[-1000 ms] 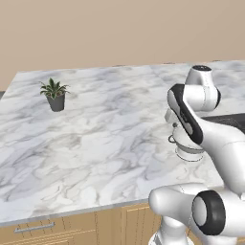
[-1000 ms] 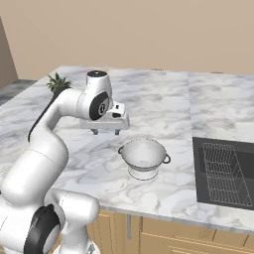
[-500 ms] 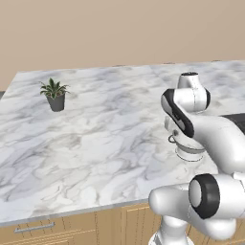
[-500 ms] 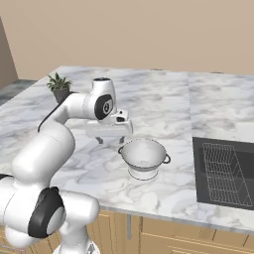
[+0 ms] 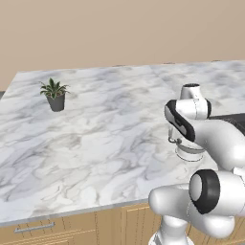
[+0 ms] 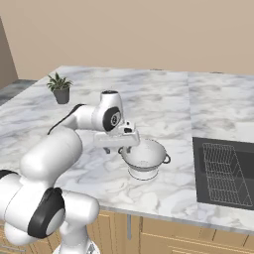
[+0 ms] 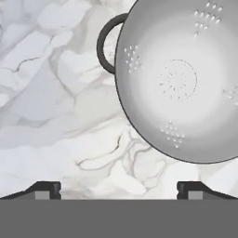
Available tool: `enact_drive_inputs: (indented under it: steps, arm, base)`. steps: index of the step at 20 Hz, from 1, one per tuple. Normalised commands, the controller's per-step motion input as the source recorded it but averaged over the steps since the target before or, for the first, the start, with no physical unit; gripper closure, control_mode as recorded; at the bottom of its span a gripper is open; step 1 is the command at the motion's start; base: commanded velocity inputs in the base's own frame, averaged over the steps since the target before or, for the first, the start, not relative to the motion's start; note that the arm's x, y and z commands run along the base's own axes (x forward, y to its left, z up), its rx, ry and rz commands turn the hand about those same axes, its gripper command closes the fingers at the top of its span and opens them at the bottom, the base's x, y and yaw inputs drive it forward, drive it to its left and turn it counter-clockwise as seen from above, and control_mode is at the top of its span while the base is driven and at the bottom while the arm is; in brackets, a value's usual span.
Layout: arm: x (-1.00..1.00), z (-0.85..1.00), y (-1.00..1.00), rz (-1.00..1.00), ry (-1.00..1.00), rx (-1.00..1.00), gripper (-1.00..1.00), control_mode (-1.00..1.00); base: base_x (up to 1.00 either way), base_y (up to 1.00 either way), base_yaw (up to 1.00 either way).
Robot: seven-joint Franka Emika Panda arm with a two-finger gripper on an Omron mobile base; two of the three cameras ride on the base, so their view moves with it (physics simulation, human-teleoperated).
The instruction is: Pick the colander and colander and place them in the sink. Then turn on the water.
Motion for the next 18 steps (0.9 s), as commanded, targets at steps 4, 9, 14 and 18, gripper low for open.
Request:
enact_drive_inputs:
  steps: [4,9,14,18]
  arm:
    - [0.01,-0.32,-0.01,0.02,0.0,-0.06,-1.0,-1.0]
    - [0.04,-0.28,-0.01,0.02,0.0,-0.05,-1.0,-1.0]
    - [0.34,-0.12,-0.03,0.02,0.0,-0.01,-1.0,-1.0]
    - [0.34,-0.12,-0.12,0.03,0.0,0.0,-1.0,-1.0]
  base:
    - [0.0,0.0,0.0]
    - [0.0,0.0,0.0]
    - [0.0,0.0,0.0]
    - [0.0,0.0,0.0]
